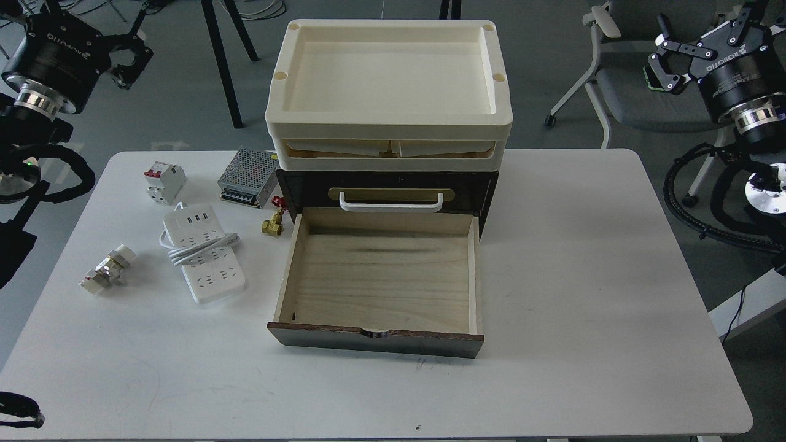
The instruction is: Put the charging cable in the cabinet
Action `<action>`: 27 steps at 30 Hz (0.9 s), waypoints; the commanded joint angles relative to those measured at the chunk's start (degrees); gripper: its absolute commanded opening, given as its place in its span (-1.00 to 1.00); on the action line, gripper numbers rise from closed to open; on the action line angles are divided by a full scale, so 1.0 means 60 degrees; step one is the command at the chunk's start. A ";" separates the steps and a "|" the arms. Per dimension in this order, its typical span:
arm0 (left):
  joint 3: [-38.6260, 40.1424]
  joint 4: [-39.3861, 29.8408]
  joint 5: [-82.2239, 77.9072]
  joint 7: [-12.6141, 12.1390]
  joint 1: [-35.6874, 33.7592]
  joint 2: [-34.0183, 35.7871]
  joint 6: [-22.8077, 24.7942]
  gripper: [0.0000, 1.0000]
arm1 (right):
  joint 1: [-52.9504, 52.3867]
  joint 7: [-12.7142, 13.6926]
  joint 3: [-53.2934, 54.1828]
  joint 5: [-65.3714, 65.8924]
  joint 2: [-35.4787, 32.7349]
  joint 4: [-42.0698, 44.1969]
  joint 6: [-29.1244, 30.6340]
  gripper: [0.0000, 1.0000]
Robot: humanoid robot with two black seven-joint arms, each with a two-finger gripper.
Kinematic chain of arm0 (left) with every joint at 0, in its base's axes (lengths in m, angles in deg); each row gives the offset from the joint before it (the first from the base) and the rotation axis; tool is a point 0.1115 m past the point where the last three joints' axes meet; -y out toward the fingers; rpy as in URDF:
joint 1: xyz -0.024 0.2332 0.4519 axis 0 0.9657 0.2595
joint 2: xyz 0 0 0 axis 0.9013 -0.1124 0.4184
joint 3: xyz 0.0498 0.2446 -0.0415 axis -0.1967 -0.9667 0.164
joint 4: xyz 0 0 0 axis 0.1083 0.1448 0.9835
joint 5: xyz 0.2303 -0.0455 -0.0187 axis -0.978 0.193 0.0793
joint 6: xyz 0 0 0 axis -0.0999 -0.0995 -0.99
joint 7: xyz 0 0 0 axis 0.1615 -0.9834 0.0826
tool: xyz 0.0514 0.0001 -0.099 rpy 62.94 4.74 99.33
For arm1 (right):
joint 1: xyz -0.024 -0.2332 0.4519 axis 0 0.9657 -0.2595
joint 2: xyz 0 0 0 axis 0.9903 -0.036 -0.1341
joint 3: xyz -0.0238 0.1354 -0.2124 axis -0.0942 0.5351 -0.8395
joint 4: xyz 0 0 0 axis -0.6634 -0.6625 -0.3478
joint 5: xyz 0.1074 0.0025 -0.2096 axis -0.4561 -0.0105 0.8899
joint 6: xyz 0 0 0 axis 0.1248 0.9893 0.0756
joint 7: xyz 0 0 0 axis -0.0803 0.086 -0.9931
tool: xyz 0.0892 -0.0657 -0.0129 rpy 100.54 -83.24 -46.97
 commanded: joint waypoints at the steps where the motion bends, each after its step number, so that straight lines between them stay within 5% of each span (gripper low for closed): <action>1: 0.0100 0.0076 0.0018 0.0075 0.0005 -0.0113 0.0000 1.00 | 0.0023 0.0000 0.0208 -0.0019 -0.0056 -0.0029 -0.0001 1.00; 10: 0.0246 0.1380 0.1086 0.0412 -0.0039 -0.0931 0.0000 1.00 | 0.0008 0.0000 0.0282 -0.0019 -0.0071 -0.0116 -0.0001 1.00; 12: 0.0639 0.1206 0.1131 0.0936 0.0033 -0.0948 0.0000 1.00 | 0.0022 0.0000 0.0268 -0.0019 -0.0100 -0.0248 -0.0015 1.00; 16: 0.1870 -0.0593 0.1131 0.2198 0.0764 -0.0481 0.0000 1.00 | 0.0022 0.0000 0.0297 -0.0034 -0.0524 -0.0380 -0.0015 1.00; 21: 0.1931 -0.2805 0.0241 0.2214 0.1088 0.0806 0.0000 0.99 | 0.0022 0.0000 0.0326 -0.0034 -0.0598 -0.0468 -0.0015 1.00; 27: 0.2573 -0.5516 -0.5215 0.2287 0.2054 0.2595 0.0000 0.99 | 0.0066 0.0000 0.0326 -0.0034 -0.0701 -0.0498 -0.0015 0.99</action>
